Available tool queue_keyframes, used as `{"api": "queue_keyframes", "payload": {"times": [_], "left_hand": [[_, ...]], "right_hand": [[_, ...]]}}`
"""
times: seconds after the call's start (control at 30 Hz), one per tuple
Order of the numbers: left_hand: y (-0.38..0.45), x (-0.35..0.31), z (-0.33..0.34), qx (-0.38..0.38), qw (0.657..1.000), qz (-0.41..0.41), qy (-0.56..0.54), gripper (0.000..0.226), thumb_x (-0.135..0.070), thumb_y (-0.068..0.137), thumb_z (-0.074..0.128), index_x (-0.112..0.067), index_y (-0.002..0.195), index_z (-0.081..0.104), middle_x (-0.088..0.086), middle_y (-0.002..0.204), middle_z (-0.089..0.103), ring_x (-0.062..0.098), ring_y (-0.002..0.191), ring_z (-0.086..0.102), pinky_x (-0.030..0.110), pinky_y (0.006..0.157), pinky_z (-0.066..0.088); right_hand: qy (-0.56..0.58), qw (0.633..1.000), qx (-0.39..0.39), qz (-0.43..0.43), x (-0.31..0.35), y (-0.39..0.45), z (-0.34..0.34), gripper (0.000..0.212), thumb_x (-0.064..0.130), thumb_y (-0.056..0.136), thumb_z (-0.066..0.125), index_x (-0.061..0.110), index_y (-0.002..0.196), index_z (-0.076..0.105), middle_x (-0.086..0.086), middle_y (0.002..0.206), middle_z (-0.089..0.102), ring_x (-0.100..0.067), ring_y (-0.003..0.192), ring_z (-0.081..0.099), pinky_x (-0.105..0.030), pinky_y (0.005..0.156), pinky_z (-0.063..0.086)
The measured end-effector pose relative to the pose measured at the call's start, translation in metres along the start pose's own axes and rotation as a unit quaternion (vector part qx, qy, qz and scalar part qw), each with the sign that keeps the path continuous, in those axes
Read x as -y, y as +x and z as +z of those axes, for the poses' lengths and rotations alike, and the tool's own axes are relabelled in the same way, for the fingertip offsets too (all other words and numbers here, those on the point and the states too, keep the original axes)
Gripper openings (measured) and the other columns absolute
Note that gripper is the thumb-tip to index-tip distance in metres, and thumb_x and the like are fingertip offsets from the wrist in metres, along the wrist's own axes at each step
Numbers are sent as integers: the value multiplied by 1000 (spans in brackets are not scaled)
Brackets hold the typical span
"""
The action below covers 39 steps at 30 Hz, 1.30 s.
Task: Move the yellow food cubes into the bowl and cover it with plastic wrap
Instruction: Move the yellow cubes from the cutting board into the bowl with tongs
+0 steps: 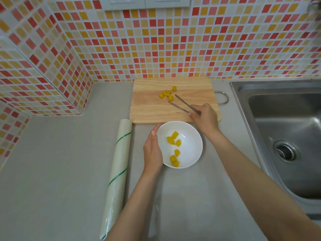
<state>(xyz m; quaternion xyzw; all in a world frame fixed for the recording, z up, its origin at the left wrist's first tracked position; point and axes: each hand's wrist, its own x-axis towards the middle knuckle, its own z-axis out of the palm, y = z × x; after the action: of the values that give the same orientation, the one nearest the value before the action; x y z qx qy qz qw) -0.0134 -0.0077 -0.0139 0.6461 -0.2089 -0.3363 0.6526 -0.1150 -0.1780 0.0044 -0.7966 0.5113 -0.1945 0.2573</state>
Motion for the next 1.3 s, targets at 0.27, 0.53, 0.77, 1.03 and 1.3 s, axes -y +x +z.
{"api": "queue_keyframes", "payload": {"times": [0.27,0.53,0.77,1.03,1.3], "left_hand": [[0,0,1,-3,1000,5,-3,49,-44,92,30,-22,121,63,-11,116,66,1,109,60,12,86,46],[0,0,1,1,1000,4,-7,50,-44,92,31,-21,123,62,-9,120,66,1,111,59,12,87,45],[-1,-1,1,0,1000,6,3,52,-45,91,29,-20,125,60,-5,125,64,4,116,57,21,96,45],[-1,-1,1,7,1000,13,2,43,-34,99,27,-22,122,61,-14,115,64,-10,105,57,4,82,41],[0,0,2,0,1000,13,4,40,-32,100,27,-25,119,62,-15,113,64,-12,101,58,4,79,42]], "right_hand": [[-58,998,-5,2,20,39,21,35,32,86,59,21,120,62,-15,110,58,-35,101,56,-39,88,43],[-23,999,-42,11,15,33,22,30,24,89,57,19,118,64,-15,108,58,-32,99,56,-33,78,41],[92,993,-76,-24,8,-19,-3,27,15,87,61,11,113,68,-8,85,52,-17,77,51,-16,60,31],[114,984,90,-101,6,-98,-55,33,8,80,69,12,113,67,-4,81,50,-21,71,52,-14,69,40],[81,992,61,-69,14,-69,-75,27,21,81,68,26,107,70,-10,81,57,-20,72,54,-19,67,40]]}}
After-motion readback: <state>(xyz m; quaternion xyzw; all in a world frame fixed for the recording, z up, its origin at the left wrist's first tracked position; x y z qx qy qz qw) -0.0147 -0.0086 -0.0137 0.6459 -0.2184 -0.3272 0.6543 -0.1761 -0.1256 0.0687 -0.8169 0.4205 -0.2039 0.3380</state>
